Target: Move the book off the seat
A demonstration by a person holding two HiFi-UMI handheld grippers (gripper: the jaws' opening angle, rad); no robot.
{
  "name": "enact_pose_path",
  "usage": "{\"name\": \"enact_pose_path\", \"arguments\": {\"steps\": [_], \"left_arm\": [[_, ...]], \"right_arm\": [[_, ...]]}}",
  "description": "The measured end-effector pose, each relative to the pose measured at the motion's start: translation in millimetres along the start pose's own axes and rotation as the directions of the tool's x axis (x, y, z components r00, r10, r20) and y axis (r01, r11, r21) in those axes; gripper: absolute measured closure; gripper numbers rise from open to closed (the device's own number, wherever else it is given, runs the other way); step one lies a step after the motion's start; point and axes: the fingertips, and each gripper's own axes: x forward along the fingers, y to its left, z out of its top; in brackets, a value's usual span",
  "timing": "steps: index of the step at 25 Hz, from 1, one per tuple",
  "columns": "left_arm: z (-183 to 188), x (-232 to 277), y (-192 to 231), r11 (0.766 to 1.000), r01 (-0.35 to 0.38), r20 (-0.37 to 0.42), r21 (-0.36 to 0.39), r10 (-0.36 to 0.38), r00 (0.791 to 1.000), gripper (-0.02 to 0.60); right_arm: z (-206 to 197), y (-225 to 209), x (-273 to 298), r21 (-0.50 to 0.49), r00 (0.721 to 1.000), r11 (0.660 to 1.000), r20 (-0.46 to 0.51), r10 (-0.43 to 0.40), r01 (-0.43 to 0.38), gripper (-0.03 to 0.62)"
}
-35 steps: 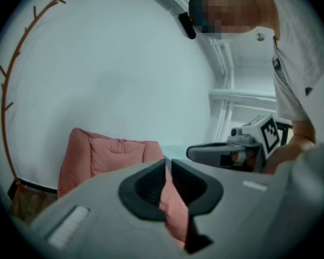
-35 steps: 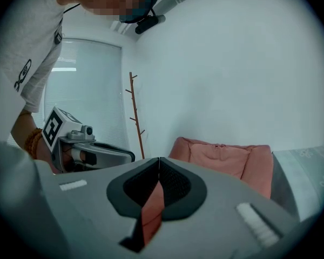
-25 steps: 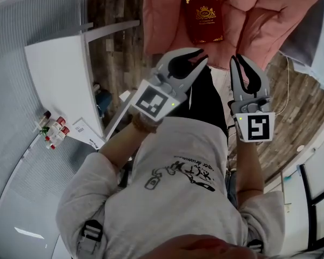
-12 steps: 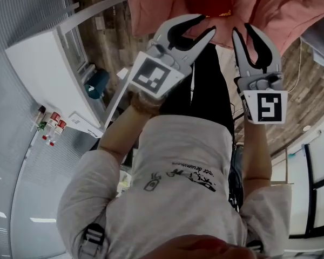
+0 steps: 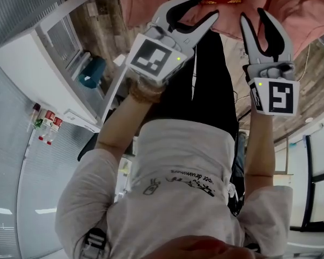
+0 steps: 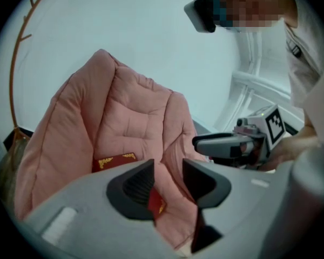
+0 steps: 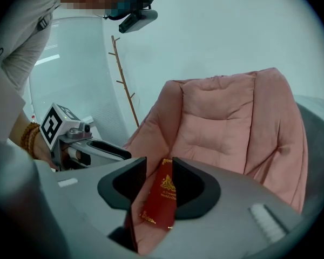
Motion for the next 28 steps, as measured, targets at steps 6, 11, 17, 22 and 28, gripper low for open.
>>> {"name": "enact_pose_path", "arguments": {"steps": [6,11,17,22,28], "left_arm": [[-36.8,19.3,21.2,0.999,-0.017,-0.023,-0.034,0.016,1.000,0.382],[-61.4,35.7,31.4,0.999,-0.021,-0.033,-0.047,0.019,0.999,0.355],[-91.6,55.1,54.4,0.995,-0.039,-0.070,-0.089,0.033,0.997,0.321],[-115.9,70.9,70.4,0.989,-0.070,-0.090,-0.130,0.058,0.994,0.283],[-143.2,83.5,94.6,0.977,-0.122,-0.117,-0.172,0.103,0.988,0.227]], "right_arm": [[-39.1,-13.2,23.5,0.003,0.999,1.000,-0.031,-0.007,0.007,0.427],[-71.5,-22.8,38.1,0.025,0.998,0.999,-0.051,-0.024,0.025,0.411],[-105.2,-34.3,62.1,0.046,0.996,0.999,-0.089,-0.017,0.021,0.385],[-134.6,-45.0,80.2,0.061,0.993,0.998,-0.119,-0.009,0.016,0.358],[-170.5,-53.7,108.6,0.076,0.983,0.997,-0.184,0.014,-0.001,0.303]]}}
